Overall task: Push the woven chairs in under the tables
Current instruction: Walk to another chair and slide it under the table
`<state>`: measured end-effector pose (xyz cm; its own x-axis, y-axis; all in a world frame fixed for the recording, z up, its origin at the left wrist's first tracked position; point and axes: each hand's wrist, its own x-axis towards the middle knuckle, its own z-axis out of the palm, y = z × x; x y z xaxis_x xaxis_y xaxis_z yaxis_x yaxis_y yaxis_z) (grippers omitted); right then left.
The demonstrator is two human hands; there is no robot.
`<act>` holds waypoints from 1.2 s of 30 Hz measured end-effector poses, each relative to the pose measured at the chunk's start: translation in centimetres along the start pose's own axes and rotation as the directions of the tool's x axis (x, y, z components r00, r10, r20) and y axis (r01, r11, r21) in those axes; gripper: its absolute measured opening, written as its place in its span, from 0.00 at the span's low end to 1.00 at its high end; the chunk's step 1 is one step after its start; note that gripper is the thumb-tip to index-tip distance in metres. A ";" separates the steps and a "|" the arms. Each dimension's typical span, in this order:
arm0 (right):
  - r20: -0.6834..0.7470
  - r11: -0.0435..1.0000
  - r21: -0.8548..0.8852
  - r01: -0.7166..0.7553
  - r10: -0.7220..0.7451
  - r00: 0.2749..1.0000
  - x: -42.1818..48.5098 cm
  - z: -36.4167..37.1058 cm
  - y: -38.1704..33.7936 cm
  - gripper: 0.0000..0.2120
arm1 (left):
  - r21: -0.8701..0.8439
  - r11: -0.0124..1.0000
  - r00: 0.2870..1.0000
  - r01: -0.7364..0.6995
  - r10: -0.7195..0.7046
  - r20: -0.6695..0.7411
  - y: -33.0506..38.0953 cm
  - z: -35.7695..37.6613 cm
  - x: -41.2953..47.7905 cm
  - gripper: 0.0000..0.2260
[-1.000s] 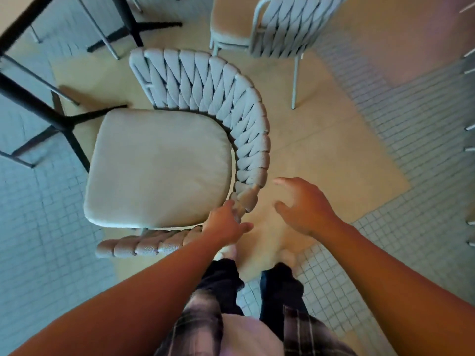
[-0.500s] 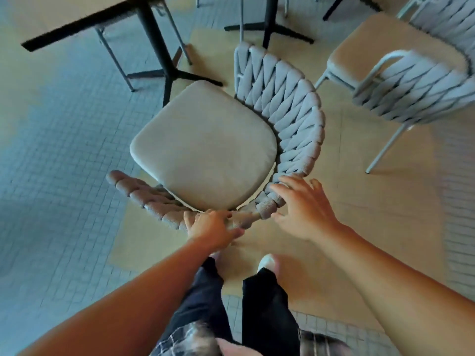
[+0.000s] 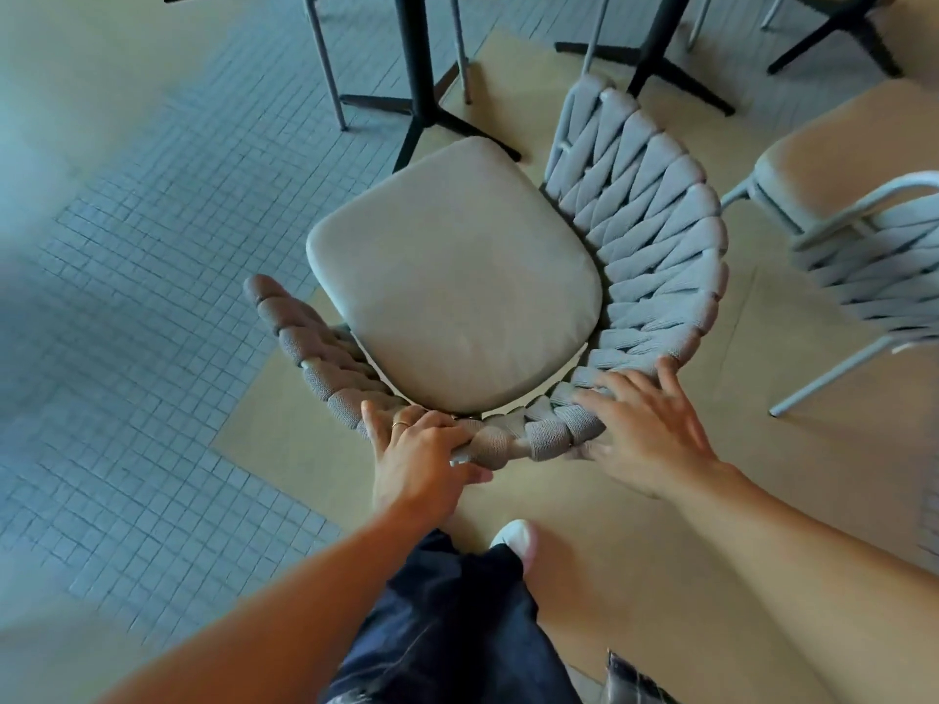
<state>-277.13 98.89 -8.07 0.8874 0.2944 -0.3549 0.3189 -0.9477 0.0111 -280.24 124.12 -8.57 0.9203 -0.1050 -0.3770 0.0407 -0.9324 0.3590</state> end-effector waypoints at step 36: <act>-0.085 0.975 0.196 -0.107 0.125 0.988 20.7 -5.0 -0.1 0.33 | 0.192 0.976 0.993 -0.107 0.094 0.076 -4.1 -12.3 23.1 0.26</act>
<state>-257.11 105.75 -10.74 0.9455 0.1827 -0.2697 0.1508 -0.9793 -0.1349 -254.39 129.78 -8.27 0.8877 -0.2185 -0.4053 -0.1338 -0.9647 0.2269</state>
